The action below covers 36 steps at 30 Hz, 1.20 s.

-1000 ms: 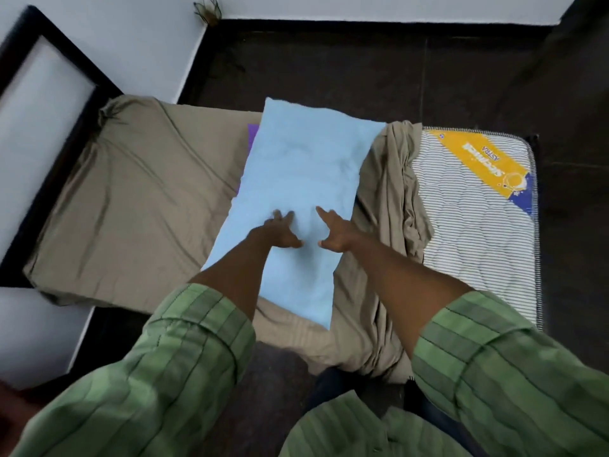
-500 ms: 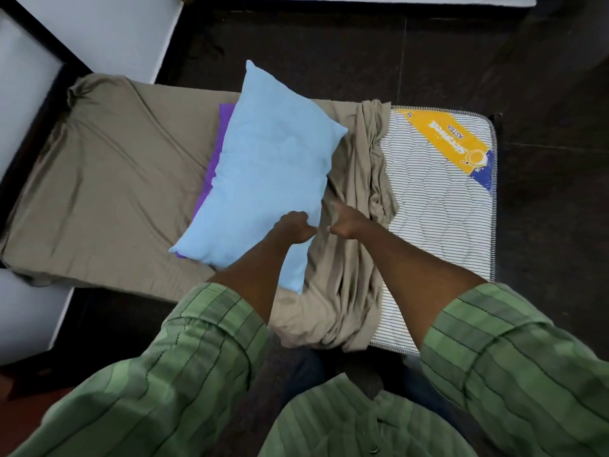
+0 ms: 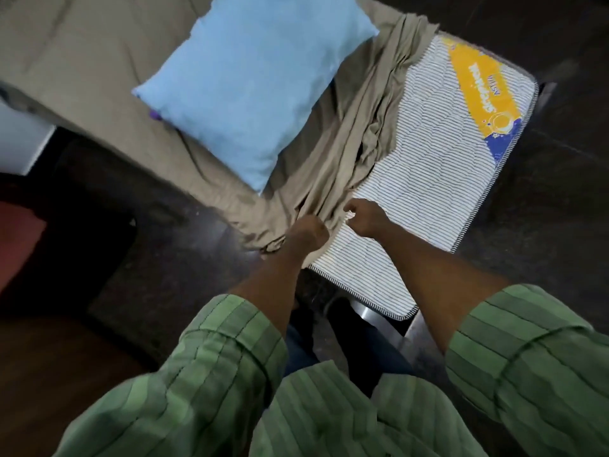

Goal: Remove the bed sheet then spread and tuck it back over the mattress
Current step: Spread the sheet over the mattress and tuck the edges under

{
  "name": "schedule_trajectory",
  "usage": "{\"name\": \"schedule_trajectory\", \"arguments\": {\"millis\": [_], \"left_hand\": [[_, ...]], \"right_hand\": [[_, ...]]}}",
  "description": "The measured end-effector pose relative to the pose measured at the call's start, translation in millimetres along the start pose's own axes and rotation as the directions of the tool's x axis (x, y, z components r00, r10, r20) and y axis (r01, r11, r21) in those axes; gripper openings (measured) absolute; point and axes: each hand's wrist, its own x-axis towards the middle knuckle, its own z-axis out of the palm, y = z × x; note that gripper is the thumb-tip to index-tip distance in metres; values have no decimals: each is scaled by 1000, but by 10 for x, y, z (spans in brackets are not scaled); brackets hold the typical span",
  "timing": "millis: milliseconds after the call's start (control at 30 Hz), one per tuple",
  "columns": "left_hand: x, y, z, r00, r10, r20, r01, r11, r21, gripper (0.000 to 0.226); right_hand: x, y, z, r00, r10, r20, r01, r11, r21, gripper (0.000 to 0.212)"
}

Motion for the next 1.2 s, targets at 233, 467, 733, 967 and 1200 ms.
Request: {"name": "schedule_trajectory", "arguments": {"millis": [233,467,733,967,1200], "left_hand": [[-13,-413,709,994,-102,-26,100,993,-67,50],[322,-492,1349,960,-132,-247,124,991,-49,51],[464,-487,2313,841,-69,-536,129,989,75,28],[38,223,3129,973,85,-215,-117,983,-139,32],[-108,823,3253,989,142,33,-131,964,-230,28]], "right_hand": [[68,103,581,955,-164,245,238,920,-312,31],[581,325,1187,858,-436,270,495,566,-659,47],[582,1078,1587,852,-493,175,446,511,-735,31],[58,1669,1152,833,118,540,404,536,-741,53],[-62,2236,794,811,164,562,313,690,-653,24]]}}
